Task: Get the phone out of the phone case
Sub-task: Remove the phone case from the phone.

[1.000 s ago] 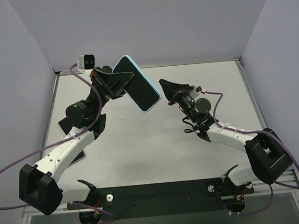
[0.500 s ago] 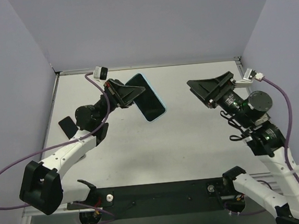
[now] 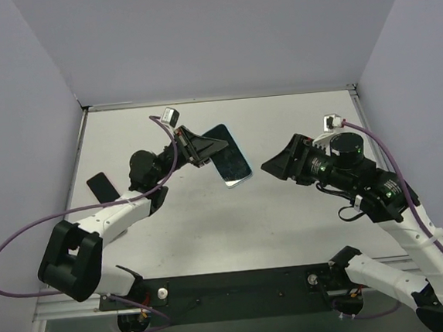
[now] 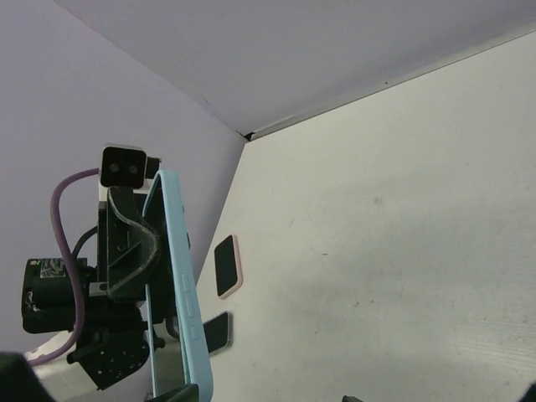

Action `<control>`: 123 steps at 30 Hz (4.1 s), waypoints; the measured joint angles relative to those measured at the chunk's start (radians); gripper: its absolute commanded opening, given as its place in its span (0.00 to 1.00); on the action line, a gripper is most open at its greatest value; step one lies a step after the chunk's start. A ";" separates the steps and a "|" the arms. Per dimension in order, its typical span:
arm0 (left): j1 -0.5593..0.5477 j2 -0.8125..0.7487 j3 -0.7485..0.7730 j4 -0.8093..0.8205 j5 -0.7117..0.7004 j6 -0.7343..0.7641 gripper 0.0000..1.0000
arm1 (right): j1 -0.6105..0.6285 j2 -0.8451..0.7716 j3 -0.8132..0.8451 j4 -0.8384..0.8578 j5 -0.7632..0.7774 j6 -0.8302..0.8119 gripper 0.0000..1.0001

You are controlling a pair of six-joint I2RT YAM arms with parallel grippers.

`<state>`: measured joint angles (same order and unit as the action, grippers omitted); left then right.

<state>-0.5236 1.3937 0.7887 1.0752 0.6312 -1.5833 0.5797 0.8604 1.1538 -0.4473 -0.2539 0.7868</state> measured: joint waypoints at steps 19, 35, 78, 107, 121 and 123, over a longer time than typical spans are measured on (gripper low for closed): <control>0.000 0.017 -0.010 0.004 0.003 -0.001 0.00 | 0.058 0.047 0.000 -0.006 -0.013 -0.031 0.59; 0.002 0.017 -0.010 0.002 0.002 0.021 0.00 | 0.085 0.072 -0.001 -0.010 0.049 -0.032 0.57; 0.074 -0.025 0.001 -0.131 -0.098 0.131 0.00 | 0.051 0.217 -0.166 0.356 0.061 0.015 0.57; 0.067 0.011 0.000 0.035 -0.214 -0.109 0.00 | 0.033 0.438 -0.308 1.195 -0.428 0.368 0.06; 0.043 0.052 -0.010 0.031 -0.226 -0.101 0.25 | -0.010 0.333 -0.317 1.020 -0.383 0.364 0.00; 0.029 0.064 -0.013 0.018 -0.198 -0.084 0.51 | -0.037 0.282 -0.352 0.965 -0.375 0.358 0.00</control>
<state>-0.4950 1.4578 0.7761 1.0927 0.4335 -1.6669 0.5423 1.1419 0.8017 0.5175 -0.6292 1.1446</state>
